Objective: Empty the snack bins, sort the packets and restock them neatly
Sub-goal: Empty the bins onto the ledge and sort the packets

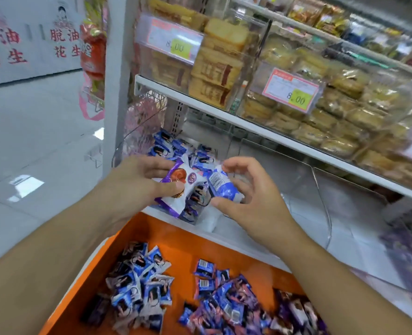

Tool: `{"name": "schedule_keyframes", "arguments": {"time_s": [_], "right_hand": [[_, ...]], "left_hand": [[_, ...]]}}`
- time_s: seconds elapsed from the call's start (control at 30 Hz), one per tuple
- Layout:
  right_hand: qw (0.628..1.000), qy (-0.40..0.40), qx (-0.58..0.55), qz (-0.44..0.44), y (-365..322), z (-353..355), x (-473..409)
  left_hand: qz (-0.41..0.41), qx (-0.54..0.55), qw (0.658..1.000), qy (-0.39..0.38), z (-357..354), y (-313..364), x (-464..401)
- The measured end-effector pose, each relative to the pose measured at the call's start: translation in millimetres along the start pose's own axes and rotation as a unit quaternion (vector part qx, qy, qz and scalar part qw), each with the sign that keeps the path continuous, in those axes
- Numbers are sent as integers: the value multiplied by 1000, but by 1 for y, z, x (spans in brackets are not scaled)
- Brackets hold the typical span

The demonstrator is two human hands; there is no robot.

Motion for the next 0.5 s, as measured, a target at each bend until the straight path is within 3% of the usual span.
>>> {"name": "schedule_keyframes", "arguments": {"time_s": [0.17, 0.3, 0.43, 0.5], "right_hand": [[992, 35, -65, -104, 29, 41, 68], [980, 67, 13, -184, 71, 65, 120], [937, 28, 108, -332, 112, 49, 156], [933, 3, 36, -358, 117, 27, 153]], "left_hand": [[-20, -72, 995, -66, -41, 0, 10], [-16, -91, 991, -96, -67, 0, 20], [-9, -107, 991, -81, -77, -2, 23], [-7, -110, 991, -72, -82, -5, 24]]}}
Point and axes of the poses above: each hand's wrist, its own x-axis away from the middle knuckle, its own z-axis out of the back of the hand, y = z × x, the point moved 5 cm from there along -x, towards the middle knuckle, and after that the axes turned 1 degree about x, right-handed, at the moved point
